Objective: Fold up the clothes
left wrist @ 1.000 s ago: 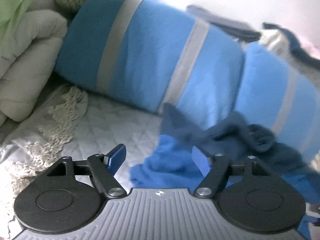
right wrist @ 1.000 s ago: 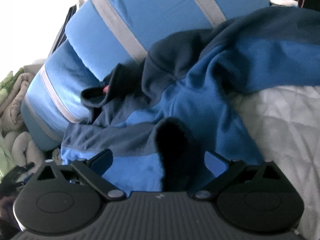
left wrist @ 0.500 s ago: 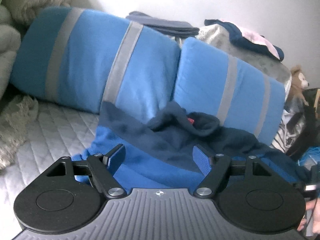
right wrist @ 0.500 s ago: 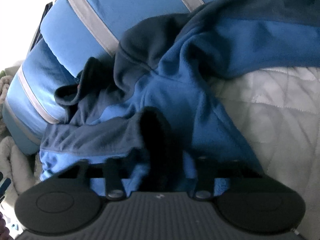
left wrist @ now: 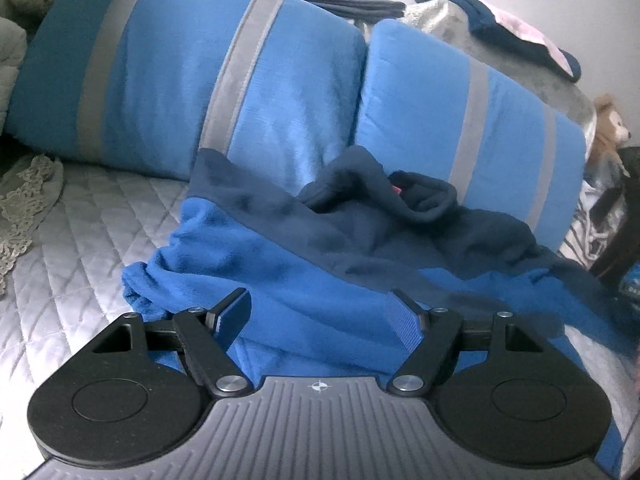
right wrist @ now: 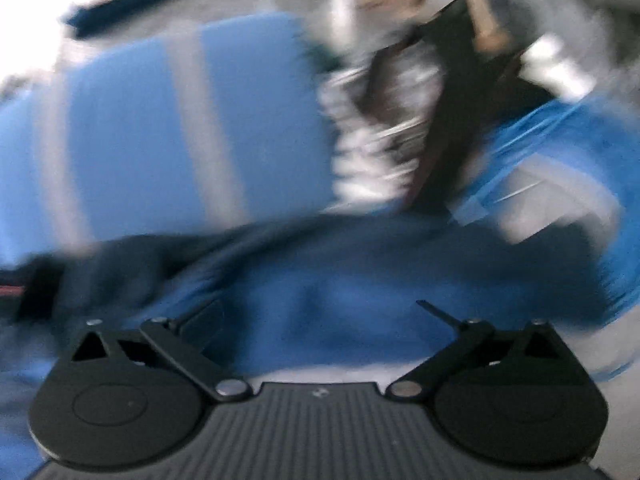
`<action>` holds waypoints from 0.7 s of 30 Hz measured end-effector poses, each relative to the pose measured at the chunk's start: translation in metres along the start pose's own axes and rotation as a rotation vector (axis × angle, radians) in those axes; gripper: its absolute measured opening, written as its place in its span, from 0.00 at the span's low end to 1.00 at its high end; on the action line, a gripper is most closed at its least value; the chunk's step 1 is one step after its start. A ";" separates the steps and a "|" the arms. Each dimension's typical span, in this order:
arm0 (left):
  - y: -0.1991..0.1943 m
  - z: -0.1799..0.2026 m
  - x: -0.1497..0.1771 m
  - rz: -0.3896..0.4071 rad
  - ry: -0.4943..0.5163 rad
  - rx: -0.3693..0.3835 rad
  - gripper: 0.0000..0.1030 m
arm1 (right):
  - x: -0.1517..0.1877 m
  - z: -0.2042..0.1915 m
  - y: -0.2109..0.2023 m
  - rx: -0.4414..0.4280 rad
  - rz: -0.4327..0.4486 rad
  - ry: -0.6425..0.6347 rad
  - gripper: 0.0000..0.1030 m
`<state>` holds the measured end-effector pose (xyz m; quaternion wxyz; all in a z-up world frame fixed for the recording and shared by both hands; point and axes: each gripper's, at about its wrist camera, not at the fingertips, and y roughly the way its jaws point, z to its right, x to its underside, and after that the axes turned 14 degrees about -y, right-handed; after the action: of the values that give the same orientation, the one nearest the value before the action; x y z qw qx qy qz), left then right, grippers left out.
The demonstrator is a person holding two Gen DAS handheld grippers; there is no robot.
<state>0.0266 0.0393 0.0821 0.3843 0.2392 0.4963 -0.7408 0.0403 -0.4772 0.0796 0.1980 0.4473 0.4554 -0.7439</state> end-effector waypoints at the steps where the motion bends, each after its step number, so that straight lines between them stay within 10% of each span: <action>1: 0.001 0.001 0.001 -0.002 0.006 -0.006 0.72 | -0.001 0.011 0.006 0.068 -0.005 -0.005 1.00; 4: 0.005 0.004 0.004 -0.013 0.011 -0.015 0.72 | 0.001 0.045 0.024 0.221 -0.060 0.053 1.00; 17: 0.015 0.015 0.011 -0.042 0.037 -0.017 0.72 | 0.008 0.073 0.034 0.350 -0.118 0.074 0.98; 19: 0.014 0.014 0.010 -0.038 0.033 -0.022 0.72 | 0.010 0.072 0.039 0.305 -0.120 0.080 0.85; 21: 0.014 0.012 0.009 -0.033 0.029 -0.030 0.72 | 0.011 0.067 0.043 0.269 -0.138 0.075 0.37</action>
<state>0.0328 0.0219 0.0723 0.3685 0.2361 0.5167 -0.7359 0.0326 -0.5548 0.0605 0.0675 0.4647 0.3884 -0.7929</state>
